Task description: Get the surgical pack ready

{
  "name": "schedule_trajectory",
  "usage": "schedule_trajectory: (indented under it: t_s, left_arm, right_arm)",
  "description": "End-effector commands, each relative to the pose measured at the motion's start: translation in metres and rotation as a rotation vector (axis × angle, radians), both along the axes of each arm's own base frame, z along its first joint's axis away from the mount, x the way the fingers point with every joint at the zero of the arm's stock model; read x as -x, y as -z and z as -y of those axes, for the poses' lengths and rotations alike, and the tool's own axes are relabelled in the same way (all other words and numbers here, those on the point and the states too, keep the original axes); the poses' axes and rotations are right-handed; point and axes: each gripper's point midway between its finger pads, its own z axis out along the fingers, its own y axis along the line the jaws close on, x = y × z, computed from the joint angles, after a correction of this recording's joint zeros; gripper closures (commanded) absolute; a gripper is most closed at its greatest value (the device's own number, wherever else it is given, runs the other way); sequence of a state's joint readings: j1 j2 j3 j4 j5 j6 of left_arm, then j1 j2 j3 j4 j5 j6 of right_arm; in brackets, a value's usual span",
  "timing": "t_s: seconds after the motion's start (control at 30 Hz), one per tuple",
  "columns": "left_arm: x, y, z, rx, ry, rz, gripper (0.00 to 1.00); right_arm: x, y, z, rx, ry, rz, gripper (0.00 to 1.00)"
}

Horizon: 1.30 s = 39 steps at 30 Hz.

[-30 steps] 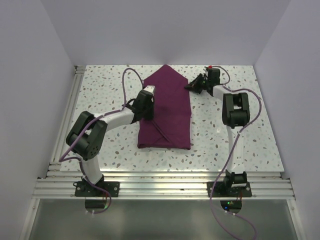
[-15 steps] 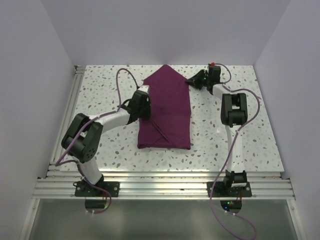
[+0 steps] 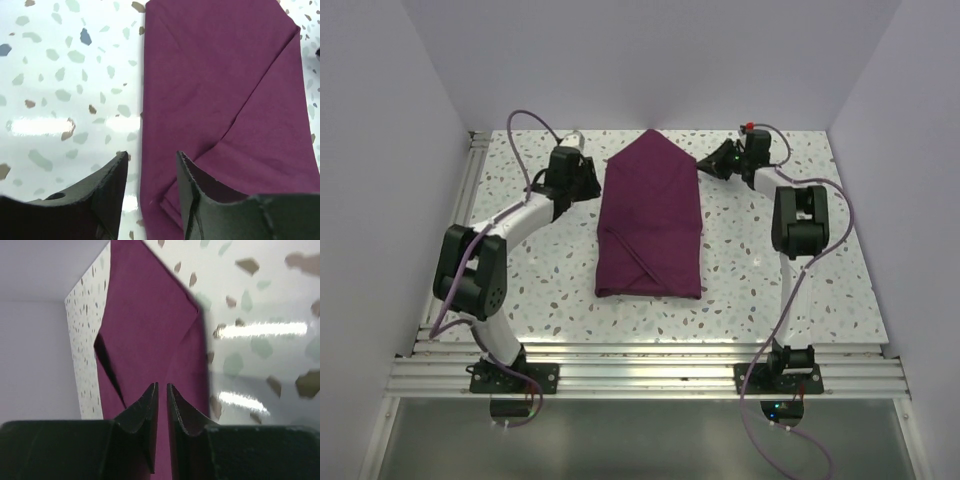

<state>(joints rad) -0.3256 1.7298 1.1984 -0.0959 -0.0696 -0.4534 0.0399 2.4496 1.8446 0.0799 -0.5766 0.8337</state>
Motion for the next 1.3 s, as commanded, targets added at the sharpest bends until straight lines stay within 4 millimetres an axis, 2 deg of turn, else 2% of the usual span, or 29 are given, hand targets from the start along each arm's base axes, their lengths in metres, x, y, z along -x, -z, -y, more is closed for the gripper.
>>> schedule_trajectory:
  t_s: [0.0,0.03,0.07,0.1,0.13,0.17,0.2,0.23,0.27,0.33,0.43,0.63,0.7,0.77,0.83,0.87,0.9,0.93,0.97,1.03,1.07,1.1,1.13,1.17,1.23,1.27]
  left_arm:
    - [-0.023,0.011,0.008,0.054,0.047,-0.021,0.54]
    - [-0.027,0.010,0.013,0.084,0.075,-0.020,0.56]
    - [-0.031,0.013,0.013,0.100,0.082,-0.026,0.59]
    - [-0.036,0.025,0.011,0.112,0.082,-0.045,0.60]
    - [-0.039,0.024,0.016,0.145,0.110,-0.044,0.60]
    - [-0.042,0.026,0.018,0.163,0.123,-0.044,0.62]
    - [-0.044,0.032,0.019,0.186,0.138,-0.060,0.62]
    - [-0.051,0.030,0.020,0.213,0.143,-0.040,0.63]
    - [-0.054,0.038,0.018,0.232,0.147,-0.054,0.64]
    - [-0.059,0.036,0.024,0.271,0.174,-0.048,0.65]
    - [-0.066,0.041,0.029,0.289,0.187,-0.053,0.66]
    - [-0.074,0.040,0.039,0.340,0.223,-0.039,0.67]
    - [-0.077,0.041,0.042,0.352,0.231,-0.036,0.67]
    - [-0.079,0.052,0.044,0.361,0.235,-0.060,0.68]
    - [-0.085,0.053,0.046,0.368,0.234,-0.067,0.70]
    - [-0.087,0.064,0.047,0.367,0.230,-0.088,0.71]
    - [-0.091,0.062,0.048,0.369,0.230,-0.088,0.71]
    - [-0.093,0.065,0.048,0.371,0.225,-0.097,0.76]
    - [-0.095,0.078,0.047,0.365,0.212,-0.121,0.78]
    - [-0.102,0.078,0.047,0.358,0.199,-0.122,0.85]
    - [-0.104,0.087,0.046,0.355,0.192,-0.136,0.87]
    - [-0.111,0.083,0.045,0.352,0.188,-0.125,0.88]
    - [-0.117,0.083,0.043,0.345,0.173,-0.115,0.89]
    - [-0.116,0.095,0.037,0.338,0.149,-0.153,0.90]
    - [-0.127,0.096,0.029,0.329,0.105,-0.146,0.92]
    - [-0.130,0.103,0.020,0.325,0.077,-0.152,0.92]
  right_arm:
    - [0.024,-0.080,-0.008,-0.015,-0.081,0.162,0.86]
    - [0.030,-0.081,-0.008,-0.014,-0.084,0.164,0.87]
    - [0.040,-0.072,-0.008,-0.016,-0.085,0.141,0.91]
    - [0.046,-0.082,-0.008,-0.017,-0.095,0.158,0.93]
    - [0.051,-0.083,-0.009,-0.017,-0.103,0.158,0.96]
    - [0.060,-0.075,-0.010,-0.023,-0.113,0.135,0.98]
    - [0.066,-0.082,-0.011,-0.025,-0.127,0.149,1.00]
    - [0.075,-0.073,-0.011,-0.026,-0.132,0.121,1.00]
    - [0.080,-0.071,-0.011,-0.022,-0.138,0.119,1.00]
    - [0.090,-0.075,-0.012,-0.018,-0.151,0.129,1.00]
    - [0.115,-0.058,-0.011,-0.011,-0.159,0.084,1.00]
    - [0.142,-0.042,-0.010,-0.010,-0.166,0.052,1.00]
    - [0.147,-0.039,-0.009,-0.005,-0.166,0.045,1.00]
    - [0.154,-0.033,-0.009,-0.004,-0.167,0.037,1.00]
    - [0.160,-0.029,-0.009,-0.004,-0.169,0.027,1.00]
    - [0.161,-0.028,-0.009,-0.003,-0.171,0.027,1.00]
    - [0.163,-0.028,-0.009,-0.001,-0.173,0.027,1.00]
    - [0.165,-0.026,-0.008,0.000,-0.174,0.024,1.00]
    - [0.166,-0.025,-0.009,-0.001,-0.175,0.024,1.00]
    - [0.168,-0.024,-0.009,-0.003,-0.177,0.023,1.00]
    - [0.169,-0.024,-0.009,-0.007,-0.178,0.021,1.00]
    - [0.169,-0.026,-0.010,-0.010,-0.180,0.023,1.00]
    - [0.170,-0.027,-0.010,-0.010,-0.179,0.025,1.00]
    - [0.170,-0.029,-0.009,-0.012,-0.179,0.030,1.00]
    - [0.170,-0.032,-0.010,-0.011,-0.181,0.039,1.00]
    - [0.171,-0.033,-0.010,-0.011,-0.181,0.040,1.00]
